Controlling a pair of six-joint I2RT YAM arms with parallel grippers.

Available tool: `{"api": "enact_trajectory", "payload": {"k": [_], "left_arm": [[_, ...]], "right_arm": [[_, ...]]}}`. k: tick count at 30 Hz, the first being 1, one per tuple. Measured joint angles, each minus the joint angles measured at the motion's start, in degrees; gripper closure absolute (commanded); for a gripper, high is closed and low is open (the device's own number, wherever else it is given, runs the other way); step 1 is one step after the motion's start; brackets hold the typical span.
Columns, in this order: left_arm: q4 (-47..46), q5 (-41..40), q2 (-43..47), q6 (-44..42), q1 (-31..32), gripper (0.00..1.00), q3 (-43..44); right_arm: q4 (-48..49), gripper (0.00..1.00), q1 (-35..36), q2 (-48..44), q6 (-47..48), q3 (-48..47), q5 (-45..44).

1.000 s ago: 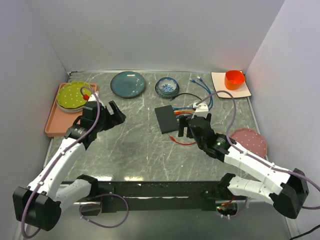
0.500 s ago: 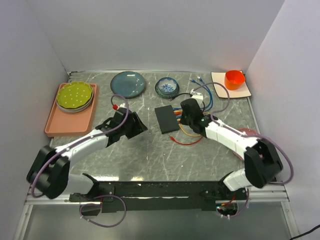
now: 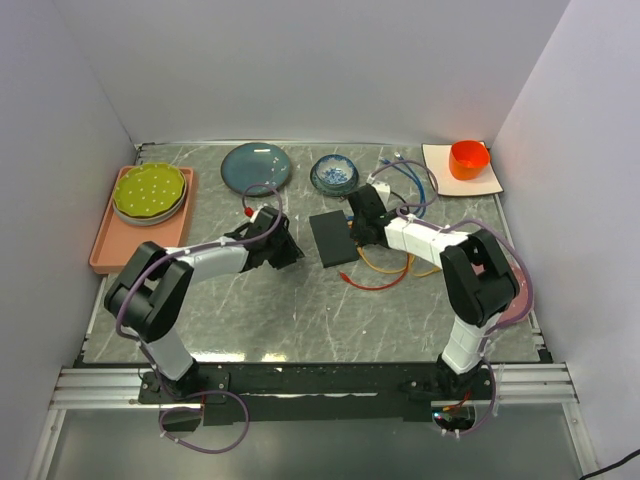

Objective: Pull the plug from the switch port

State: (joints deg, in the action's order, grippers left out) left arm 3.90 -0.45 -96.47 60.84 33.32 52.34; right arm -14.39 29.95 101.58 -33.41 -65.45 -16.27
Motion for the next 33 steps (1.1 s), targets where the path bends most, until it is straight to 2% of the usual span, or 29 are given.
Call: {"api": "enact_trajectory", "payload": {"k": [12,17,23,27,33], "left_arm": [[-0.3,0.8,-3.8,0.0,0.7,0.66,2.2],[-0.9,2.0,-5.4,0.1,1.1,0.72,2.2],[-1.1,2.1,-5.5,0.1,1.9,0.71,2.2],[-0.5,1.8,-5.0,-0.1,2.0,0.68,1.7],[7.0,-2.4,-0.1,-0.3,1.5,0.53,-0.1]], "right_arm": [[-0.5,1.0,0.0,3.2,0.0,0.0,1.3],[0.2,1.0,0.0,3.2,0.0,0.3,2.3],[3.7,1.0,1.3,1.7,-0.9,3.3,2.5],[4.1,1.0,5.0,1.3,-2.0,3.9,2.0],[2.6,1.0,10.4,1.3,-4.2,3.5,-0.4]]}}
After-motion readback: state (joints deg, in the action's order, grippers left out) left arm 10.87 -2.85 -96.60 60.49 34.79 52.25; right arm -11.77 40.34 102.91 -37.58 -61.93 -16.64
